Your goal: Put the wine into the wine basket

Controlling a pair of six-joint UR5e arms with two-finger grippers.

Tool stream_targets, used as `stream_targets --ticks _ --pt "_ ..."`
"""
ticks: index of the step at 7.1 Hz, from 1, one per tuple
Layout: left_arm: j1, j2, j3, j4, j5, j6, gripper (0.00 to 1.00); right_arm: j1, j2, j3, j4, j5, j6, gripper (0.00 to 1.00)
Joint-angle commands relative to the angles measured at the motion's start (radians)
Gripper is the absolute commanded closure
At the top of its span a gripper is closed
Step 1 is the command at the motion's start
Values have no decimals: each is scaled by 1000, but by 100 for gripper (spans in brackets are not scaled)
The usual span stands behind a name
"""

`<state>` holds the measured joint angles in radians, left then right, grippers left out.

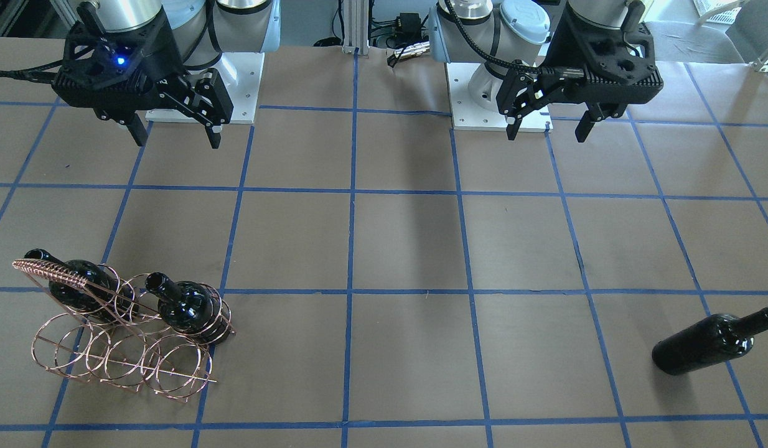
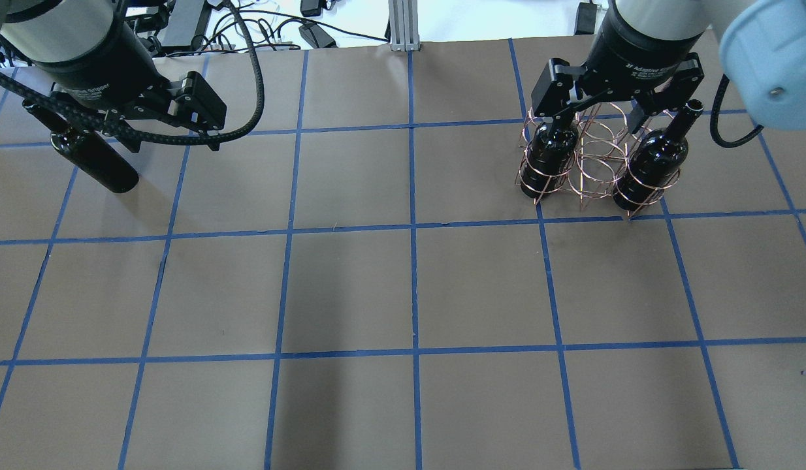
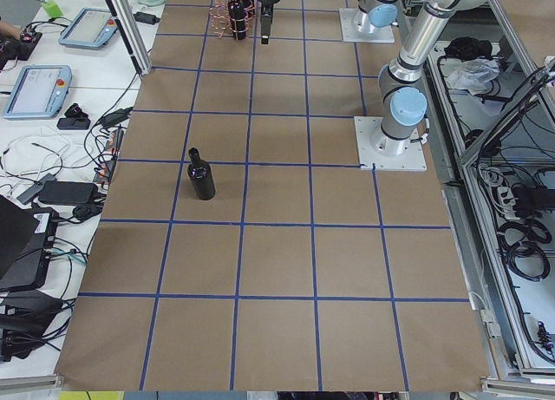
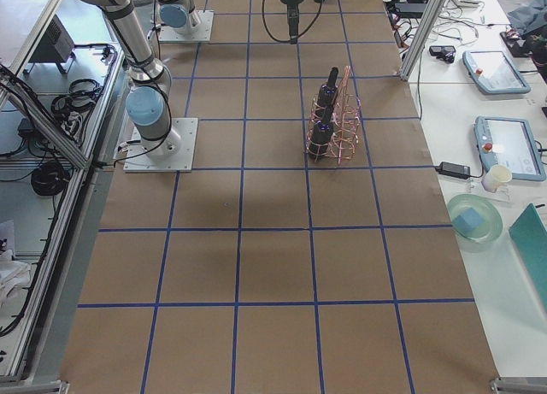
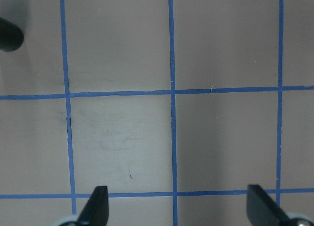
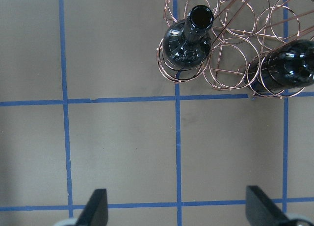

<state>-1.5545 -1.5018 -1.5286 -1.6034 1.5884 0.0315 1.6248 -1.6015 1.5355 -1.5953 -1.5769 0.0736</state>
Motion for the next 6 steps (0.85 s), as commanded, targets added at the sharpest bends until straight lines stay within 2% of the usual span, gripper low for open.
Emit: stream_targets --ticks 1,6 --pt "-3 5 -1 -7 2 -8 0 0 0 0 0 0 0 0" --pt "1 5 -1 -36 -2 -9 0 1 -2 3 0 2 2 0"
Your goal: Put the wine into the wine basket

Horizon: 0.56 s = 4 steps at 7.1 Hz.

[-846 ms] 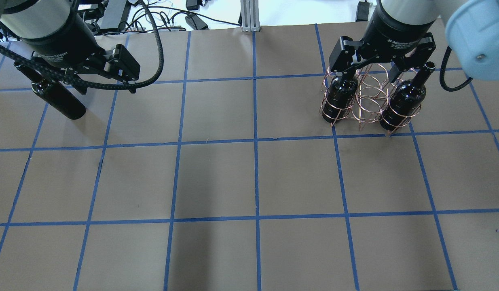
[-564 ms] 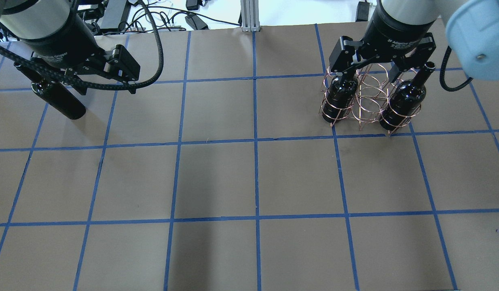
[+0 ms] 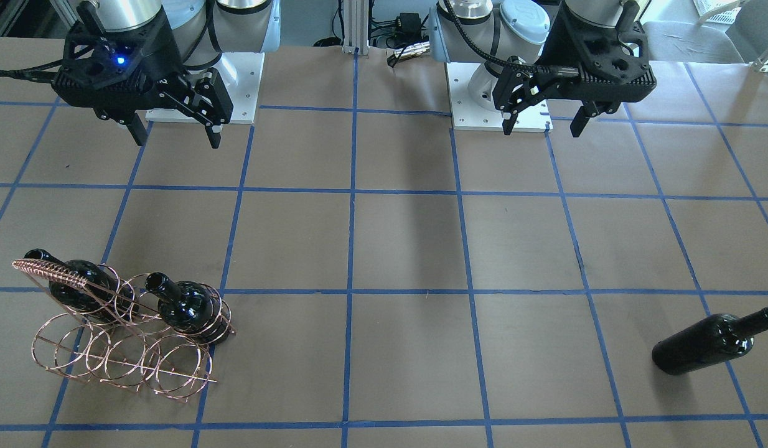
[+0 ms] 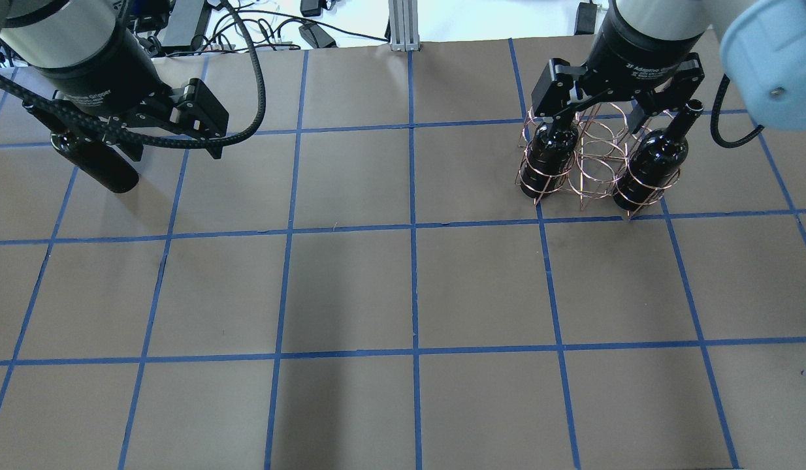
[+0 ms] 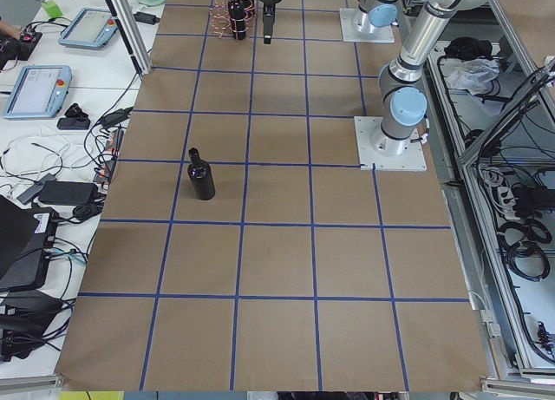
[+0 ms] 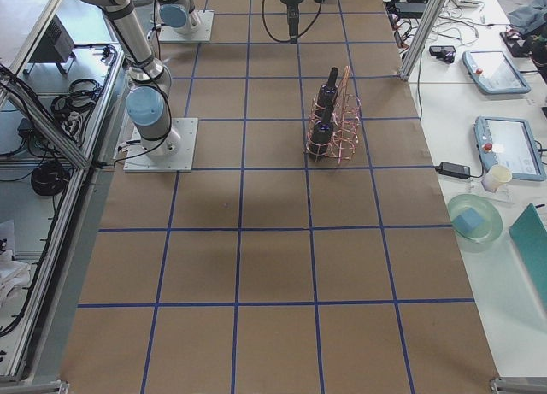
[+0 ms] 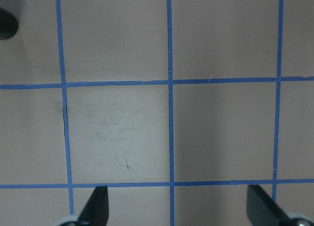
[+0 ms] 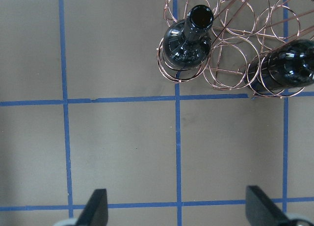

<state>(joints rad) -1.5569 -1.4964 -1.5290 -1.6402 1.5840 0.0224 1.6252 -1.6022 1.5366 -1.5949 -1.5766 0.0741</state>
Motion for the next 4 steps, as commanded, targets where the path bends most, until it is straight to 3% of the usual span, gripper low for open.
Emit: stream_targets --ticks 1,4 --pt "5 -1 0 -1 4 11 0 1 -1 2 -6 1 1 0" --pt "82 -4 3 -4 1 16 0 1 -1 2 -7 3 0 0"
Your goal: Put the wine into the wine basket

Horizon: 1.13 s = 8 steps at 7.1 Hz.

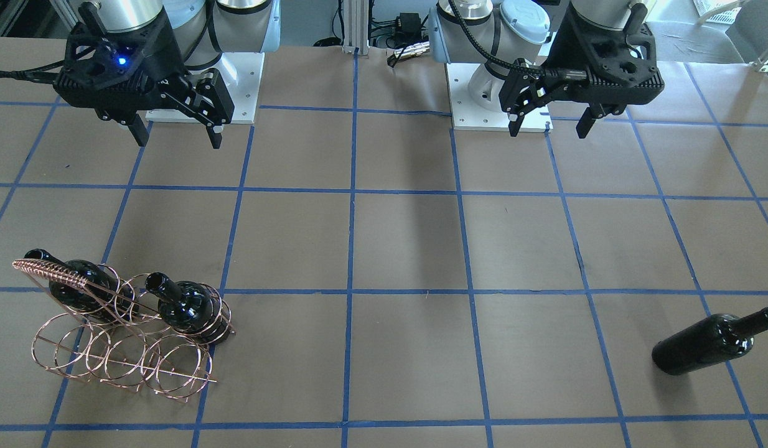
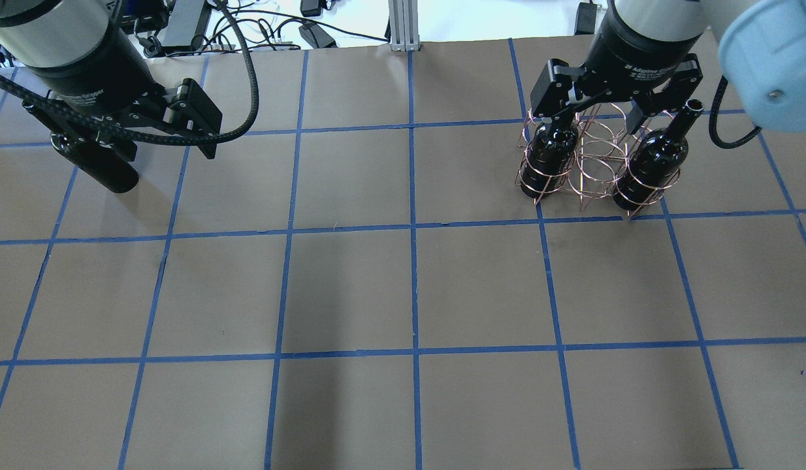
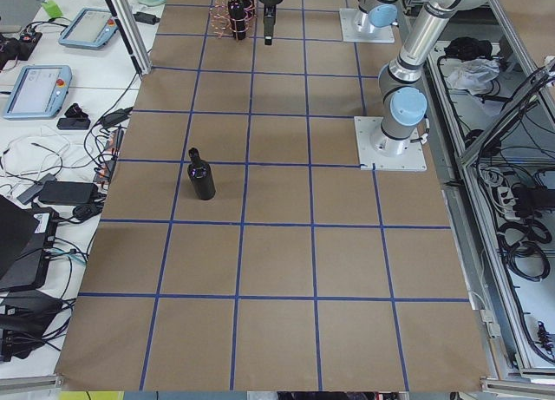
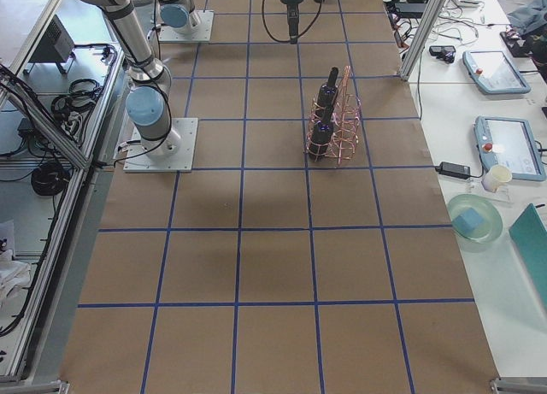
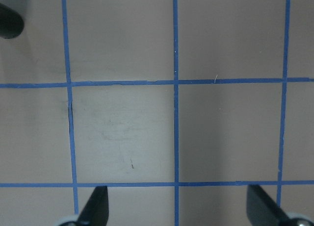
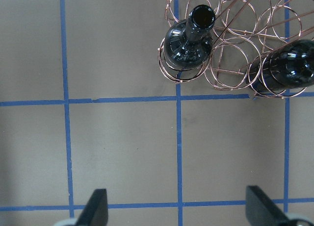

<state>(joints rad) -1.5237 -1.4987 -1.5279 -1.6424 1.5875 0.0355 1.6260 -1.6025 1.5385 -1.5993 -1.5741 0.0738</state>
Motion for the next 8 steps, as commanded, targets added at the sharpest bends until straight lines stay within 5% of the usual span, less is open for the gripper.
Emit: stream_targets --ticks 1,5,8 --pt "121 -2 3 -2 -4 21 0 0 0 0 -8 0 -2 0" --pt "368 -141 25 144 -21 245 0 3 7 2 -14 2 0 0" --pt "434 -299 162 188 -38 309 0 2 10 3 -16 2 0 0"
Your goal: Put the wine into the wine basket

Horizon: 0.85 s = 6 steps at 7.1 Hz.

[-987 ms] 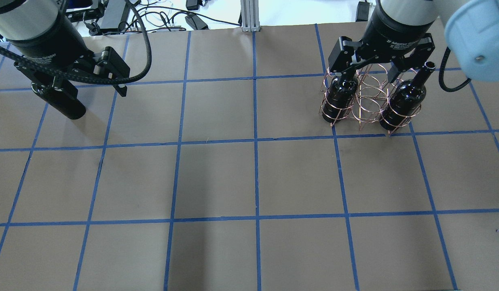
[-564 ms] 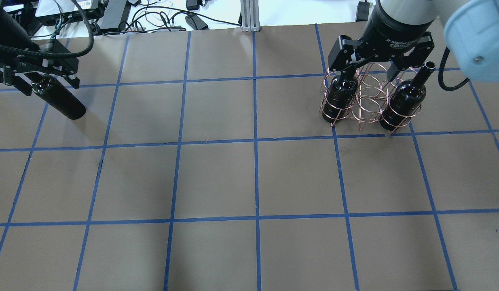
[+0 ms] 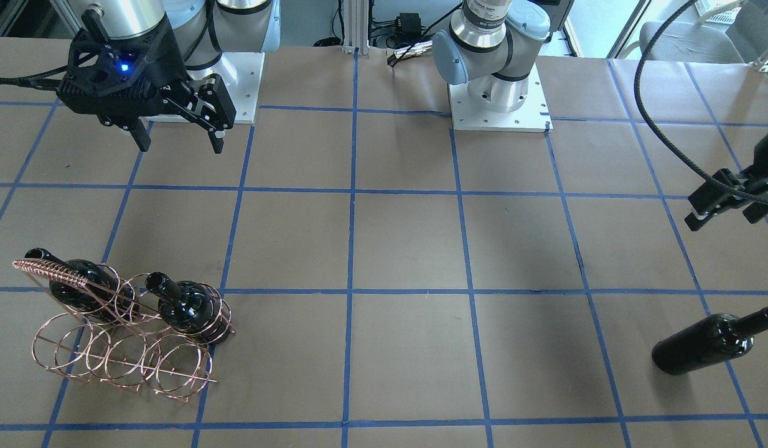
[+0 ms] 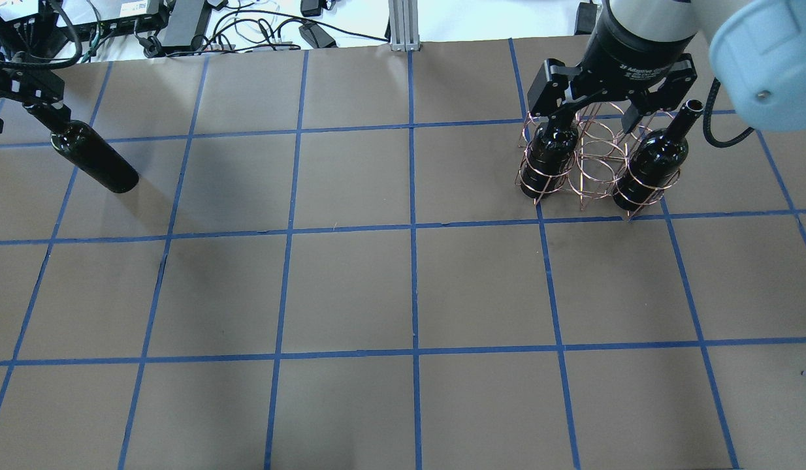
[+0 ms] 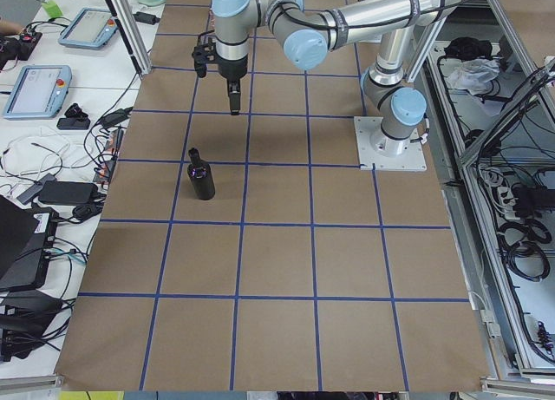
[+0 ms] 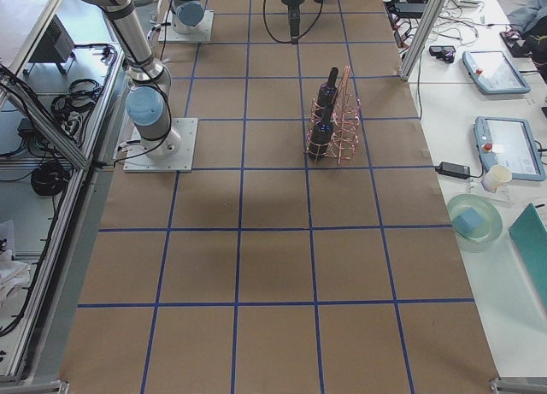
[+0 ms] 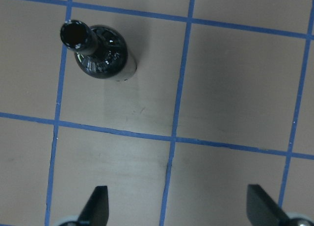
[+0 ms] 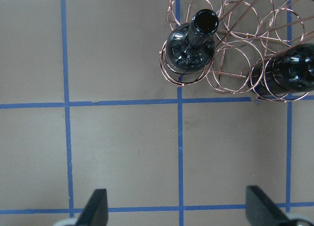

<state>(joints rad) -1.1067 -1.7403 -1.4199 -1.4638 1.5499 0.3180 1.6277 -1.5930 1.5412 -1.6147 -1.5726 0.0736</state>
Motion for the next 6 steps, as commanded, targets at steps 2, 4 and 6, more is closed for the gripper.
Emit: stream_targets --ticks 2,4,6 --pt "21 -134 79 109 1 103 0 -2 1 -1 1 0 -3 0" --pt "21 -181 90 152 3 111 0 0 -1 0 -1 0 -5 0" --pt "53 -235 111 169 -8 140 0 -2 -2 -1 -1 -1 -8 0"
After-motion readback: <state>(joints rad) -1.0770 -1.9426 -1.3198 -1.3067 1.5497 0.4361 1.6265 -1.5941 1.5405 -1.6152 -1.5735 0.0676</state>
